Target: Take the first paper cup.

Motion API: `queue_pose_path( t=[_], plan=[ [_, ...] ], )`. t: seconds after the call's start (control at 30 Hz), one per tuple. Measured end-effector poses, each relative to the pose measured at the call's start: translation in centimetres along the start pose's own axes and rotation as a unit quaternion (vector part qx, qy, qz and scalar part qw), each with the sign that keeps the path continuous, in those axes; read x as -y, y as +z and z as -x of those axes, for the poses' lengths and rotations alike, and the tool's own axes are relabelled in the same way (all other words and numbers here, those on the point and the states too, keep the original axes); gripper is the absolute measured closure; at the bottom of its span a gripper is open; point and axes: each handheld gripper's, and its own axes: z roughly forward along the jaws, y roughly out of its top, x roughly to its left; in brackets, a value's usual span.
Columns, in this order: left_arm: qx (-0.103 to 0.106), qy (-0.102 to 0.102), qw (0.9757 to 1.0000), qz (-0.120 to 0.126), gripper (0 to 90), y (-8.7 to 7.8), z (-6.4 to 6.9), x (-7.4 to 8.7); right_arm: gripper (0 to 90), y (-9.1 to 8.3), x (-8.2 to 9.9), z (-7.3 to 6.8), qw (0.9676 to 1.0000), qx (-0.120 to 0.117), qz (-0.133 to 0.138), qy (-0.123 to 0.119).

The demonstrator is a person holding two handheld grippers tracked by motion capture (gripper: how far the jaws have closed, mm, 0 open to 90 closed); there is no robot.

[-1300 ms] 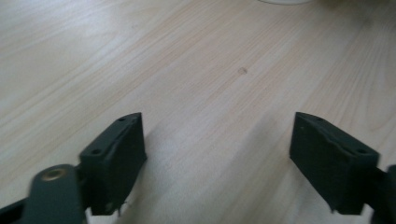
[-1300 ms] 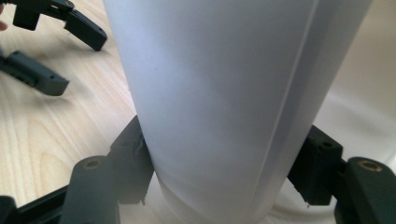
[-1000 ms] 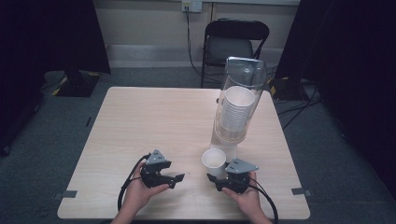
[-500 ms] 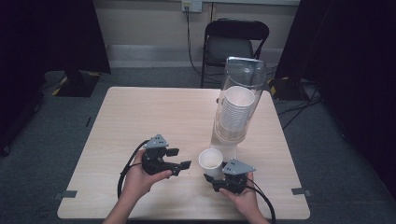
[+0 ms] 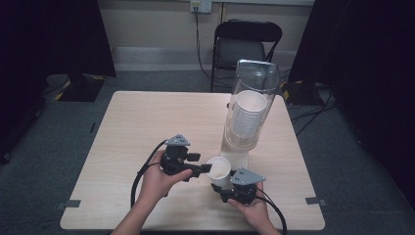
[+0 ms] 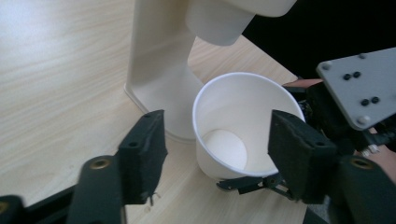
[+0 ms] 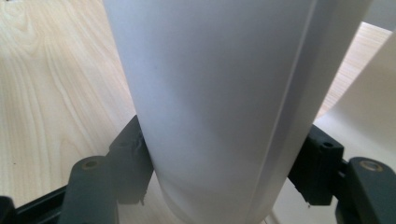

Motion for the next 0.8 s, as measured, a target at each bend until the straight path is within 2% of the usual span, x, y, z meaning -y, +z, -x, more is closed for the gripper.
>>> queue_pose_path(
  t=[0.07, 0.1, 0.17, 0.33, 0.47, 0.6, 0.67, 0.7, 0.8],
  plan=[
    [0.008, -0.025, 0.9996, -0.007, 45.5, 0.3, -0.1, 0.0, 32.4, 0.1, -0.1, -0.2, 1.0, -0.004, 0.004, -0.004],
    [0.005, -0.03, 0.9995, -0.009, 49.8, 0.4, -0.1, 0.1, 32.3, 0.1, -0.1, -0.3, 1.0, -0.006, 0.004, -0.007],
    [-0.01, -0.033, 0.9992, -0.019, 54.9, 0.7, -0.2, 0.1, 32.4, 0.1, -0.2, -0.4, 0.9998, -0.01, 0.01, -0.01],
    [0.001, -0.053, 0.9984, -0.021, 66.3, 1.3, -0.5, 0.2, 32.1, 0.1, -0.4, -0.7, 0.9996, -0.012, 0.018, -0.016],
    [-0.004, -0.069, 0.9971, -0.031, 81.9, 1.6, -0.4, 0.2, 31.7, 0.0, -0.6, -0.8, 0.9994, -0.011, 0.026, -0.022],
    [-0.01, -0.084, 0.9954, -0.044, 86.3, 1.7, -0.6, 0.1, 30.9, 0.2, -0.6, -0.7, 0.9995, -0.011, 0.021, -0.023],
    [-0.018, -0.096, 0.9941, -0.048, 86.6, 1.6, -0.8, 0.1, 27.6, 0.3, -0.5, -0.7, 0.9997, -0.006, 0.016, -0.017],
    [-0.018, -0.094, 0.9941, -0.05, 86.6, 1.5, -1.0, 0.1, 24.1, 0.4, -0.5, -0.7, 0.9999, -0.002, 0.011, -0.01],
    [-0.021, -0.105, 0.9931, -0.048, 86.8, 1.0, -1.4, 0.2, 21.0, 0.2, -0.5, -0.3, 1.0, 0.005, 0.008, -0.002]
  ],
)
